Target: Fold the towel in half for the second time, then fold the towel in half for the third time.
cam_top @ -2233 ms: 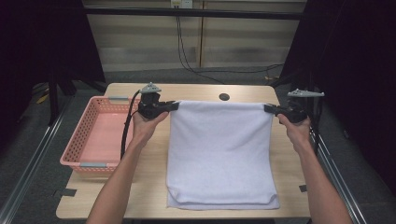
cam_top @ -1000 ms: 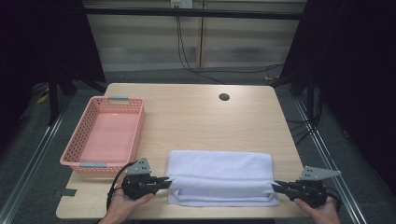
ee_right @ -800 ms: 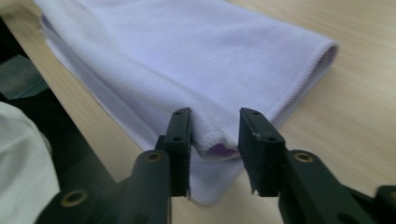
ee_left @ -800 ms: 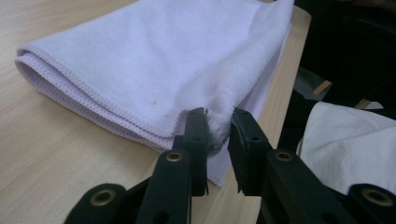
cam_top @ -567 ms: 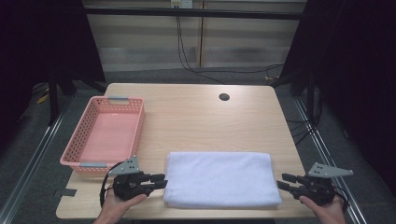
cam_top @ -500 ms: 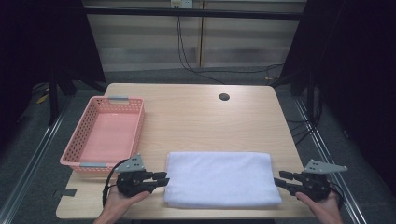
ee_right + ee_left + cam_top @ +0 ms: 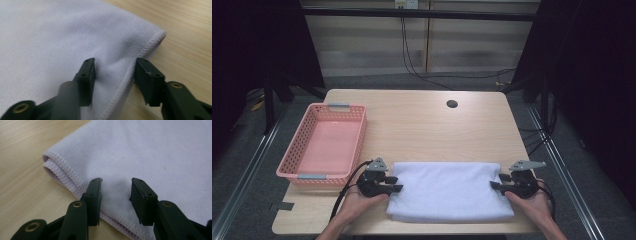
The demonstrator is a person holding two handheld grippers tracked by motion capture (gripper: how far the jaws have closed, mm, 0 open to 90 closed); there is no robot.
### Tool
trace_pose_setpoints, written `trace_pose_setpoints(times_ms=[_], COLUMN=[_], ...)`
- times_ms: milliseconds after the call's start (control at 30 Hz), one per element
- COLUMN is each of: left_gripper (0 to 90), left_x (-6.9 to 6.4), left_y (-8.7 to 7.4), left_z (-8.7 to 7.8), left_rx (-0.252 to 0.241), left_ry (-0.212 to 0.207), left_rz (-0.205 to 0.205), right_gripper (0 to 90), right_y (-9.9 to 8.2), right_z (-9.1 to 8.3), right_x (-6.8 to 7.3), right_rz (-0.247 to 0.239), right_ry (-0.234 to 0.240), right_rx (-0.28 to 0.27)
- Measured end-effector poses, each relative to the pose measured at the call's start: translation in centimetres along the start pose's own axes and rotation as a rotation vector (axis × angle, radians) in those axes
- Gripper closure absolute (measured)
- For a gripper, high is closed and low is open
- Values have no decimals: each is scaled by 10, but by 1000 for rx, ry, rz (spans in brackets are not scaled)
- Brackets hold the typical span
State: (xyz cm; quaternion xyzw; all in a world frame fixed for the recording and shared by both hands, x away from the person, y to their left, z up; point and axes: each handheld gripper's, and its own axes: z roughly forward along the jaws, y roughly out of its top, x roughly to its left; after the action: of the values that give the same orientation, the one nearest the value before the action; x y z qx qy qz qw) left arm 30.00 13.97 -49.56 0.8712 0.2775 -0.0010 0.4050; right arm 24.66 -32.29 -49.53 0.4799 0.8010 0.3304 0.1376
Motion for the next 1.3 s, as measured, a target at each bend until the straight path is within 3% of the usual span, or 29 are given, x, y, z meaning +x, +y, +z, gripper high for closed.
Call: trace_pose_setpoints(times_ms=[67, 267, 367, 467, 567, 667, 733, 767, 833, 933, 1067, 1167, 1267, 1300], left_gripper=[595, 508, 495, 453, 419, 400, 440, 505, 594, 598, 596, 596, 569, 547], left_x=[4, 3, 1, 2, 1, 6, 12, 12, 17, 14, 8, 3, -4, -4], left_y=[5, 22, 26, 28, 32, 38, 41, 41, 38, 33, 30, 26, 24, 24], left_z=[5, 24, 25, 21, 16, 14, 15, 15, 21, 28, 28, 24, 20, 19], left_rx=[-7, -23, -5, -3, -34, -49, -62, -62, -20, 20, 20, 31, 41, 46], left_ry=[9, 45, 21, -9, 11, 28, 31, 31, 8, 8, 16, -2, -11, -14], left_rz=[-4, -16, -23, -36, -27, -32, -29, -29, -9, 10, 14, 12, 16, 14], right_gripper=[601, 569, 562, 523, 495, 488, 475, 465, 463, 453, 446, 440, 439, 438], right_y=[2, 3, 2, 1, 0, 0, 3, 5, 11, 22, 34, 44, 55, 59], right_z=[2, 2, -3, -16, -28, -31, -25, -22, -17, -12, 2, 15, 30, 35], right_x=[-6, -22, -23, -9, 10, 31, 40, 43, 51, 68, 94, 118, 144, 153], right_rz=[15, 30, 29, 13, -13, -53, -93, -97, -110, -138, -181, -214, -213, -236], right_ry=[9, -32, -46, -50, -8, 72, 90, 110, 133, 177, 240, 299, 409, 416], right_rx=[-1, -23, -27, -69, -109, -111, -88, -82, -88, -111, -105, -93, -44, -40])
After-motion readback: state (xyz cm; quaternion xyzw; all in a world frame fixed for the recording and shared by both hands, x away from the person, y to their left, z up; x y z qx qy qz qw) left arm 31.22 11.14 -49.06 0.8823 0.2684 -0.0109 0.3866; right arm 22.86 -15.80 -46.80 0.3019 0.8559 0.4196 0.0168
